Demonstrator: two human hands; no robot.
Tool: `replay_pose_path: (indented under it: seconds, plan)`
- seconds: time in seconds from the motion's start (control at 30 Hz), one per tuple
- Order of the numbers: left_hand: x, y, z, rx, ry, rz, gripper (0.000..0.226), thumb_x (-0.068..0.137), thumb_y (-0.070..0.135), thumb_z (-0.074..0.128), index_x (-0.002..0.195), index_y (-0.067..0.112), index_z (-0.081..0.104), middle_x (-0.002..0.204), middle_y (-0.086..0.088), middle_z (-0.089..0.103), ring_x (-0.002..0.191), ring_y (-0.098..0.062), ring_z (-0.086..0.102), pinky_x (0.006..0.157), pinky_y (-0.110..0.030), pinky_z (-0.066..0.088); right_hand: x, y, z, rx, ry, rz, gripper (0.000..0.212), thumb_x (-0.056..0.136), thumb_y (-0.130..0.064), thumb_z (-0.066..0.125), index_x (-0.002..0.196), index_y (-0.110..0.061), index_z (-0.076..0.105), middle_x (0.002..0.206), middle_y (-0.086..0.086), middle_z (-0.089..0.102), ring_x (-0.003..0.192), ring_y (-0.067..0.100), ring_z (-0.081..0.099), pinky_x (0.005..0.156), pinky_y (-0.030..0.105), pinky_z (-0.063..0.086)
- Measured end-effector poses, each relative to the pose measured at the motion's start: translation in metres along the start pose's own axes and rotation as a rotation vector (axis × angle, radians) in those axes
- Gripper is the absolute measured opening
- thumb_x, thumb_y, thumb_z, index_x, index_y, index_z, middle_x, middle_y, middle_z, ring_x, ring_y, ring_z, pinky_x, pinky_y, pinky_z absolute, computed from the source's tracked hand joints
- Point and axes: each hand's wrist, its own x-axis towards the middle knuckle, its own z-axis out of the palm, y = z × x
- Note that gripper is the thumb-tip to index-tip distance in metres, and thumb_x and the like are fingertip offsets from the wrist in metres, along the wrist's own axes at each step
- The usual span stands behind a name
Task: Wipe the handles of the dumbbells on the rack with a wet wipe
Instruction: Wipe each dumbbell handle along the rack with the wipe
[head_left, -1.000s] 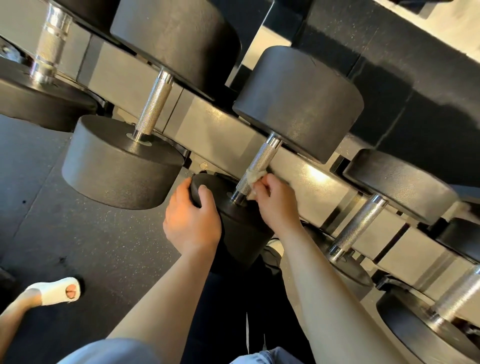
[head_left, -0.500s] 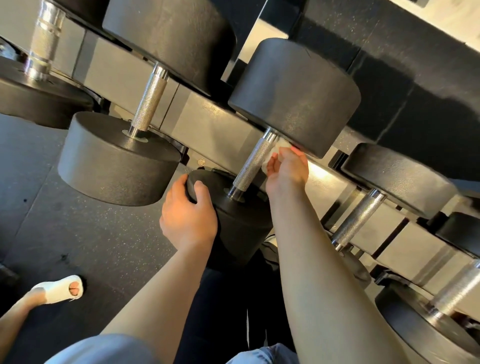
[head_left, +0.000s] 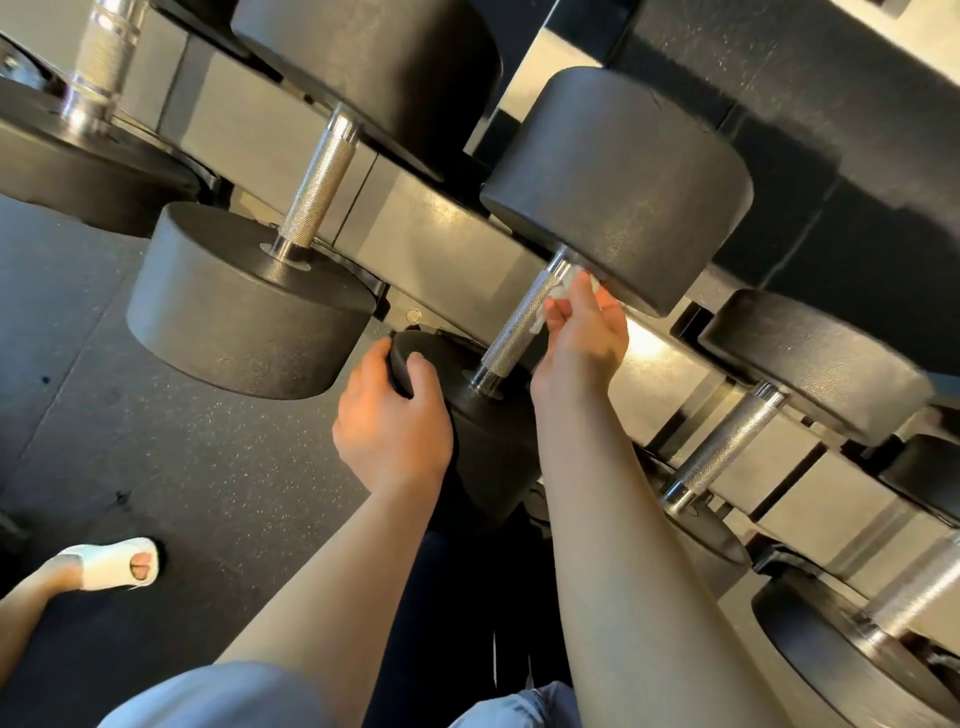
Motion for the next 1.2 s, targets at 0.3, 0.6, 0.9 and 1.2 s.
replay_pose_path:
  seconds: [0.3, 0.6, 0.9, 1.2]
  plan:
    - [0.0, 0.0, -0.001, 0.025, -0.011, 0.002, 0.055, 0.088, 0.051, 0.031, 0.136, 0.031, 0.048, 0.136, 0.005, 0.055, 0.124, -0.022, 0.05, 0.108, -0.044, 0.036, 0.0, 0.022, -0.025, -0.617, -0.168, -0.135, 0.021, 0.077, 0.002, 0.072, 0.077, -0.013, 0.057, 0.096, 0.01, 0.065, 0.078, 0.016, 0.064, 0.066, 0.022, 0.055]
    - [0.0, 0.0, -0.001, 0.026, -0.012, 0.0, 0.06, 0.084, 0.054, 0.028, 0.136, 0.032, 0.048, 0.135, 0.005, 0.055, 0.124, -0.021, 0.049, 0.107, -0.043, 0.035, 0.0, 0.023, -0.034, -0.81, -0.265, -0.315, 0.023, 0.075, -0.004, 0.076, 0.07, -0.016, 0.057, 0.094, 0.006, 0.064, 0.073, 0.012, 0.063, 0.055, 0.013, 0.05]
    - [0.001, -0.001, 0.001, 0.01, -0.009, -0.004, 0.053, 0.089, 0.052, 0.032, 0.135, 0.032, 0.047, 0.135, 0.007, 0.054, 0.124, -0.02, 0.05, 0.107, -0.045, 0.037, 0.005, 0.001, 0.001, -0.065, -0.007, -0.102, 0.019, 0.077, 0.003, 0.072, 0.074, -0.009, 0.058, 0.082, 0.006, 0.063, 0.056, 0.008, 0.048, 0.048, 0.014, 0.043]
    - [0.001, -0.001, -0.001, 0.012, -0.013, 0.006, 0.051, 0.091, 0.049, 0.033, 0.136, 0.031, 0.047, 0.136, 0.004, 0.054, 0.123, -0.022, 0.051, 0.106, -0.048, 0.038, 0.001, 0.014, -0.038, -0.665, -0.237, -0.035, 0.016, 0.079, -0.004, 0.073, 0.083, -0.012, 0.06, 0.085, 0.001, 0.065, 0.069, 0.009, 0.058, 0.05, 0.011, 0.046]
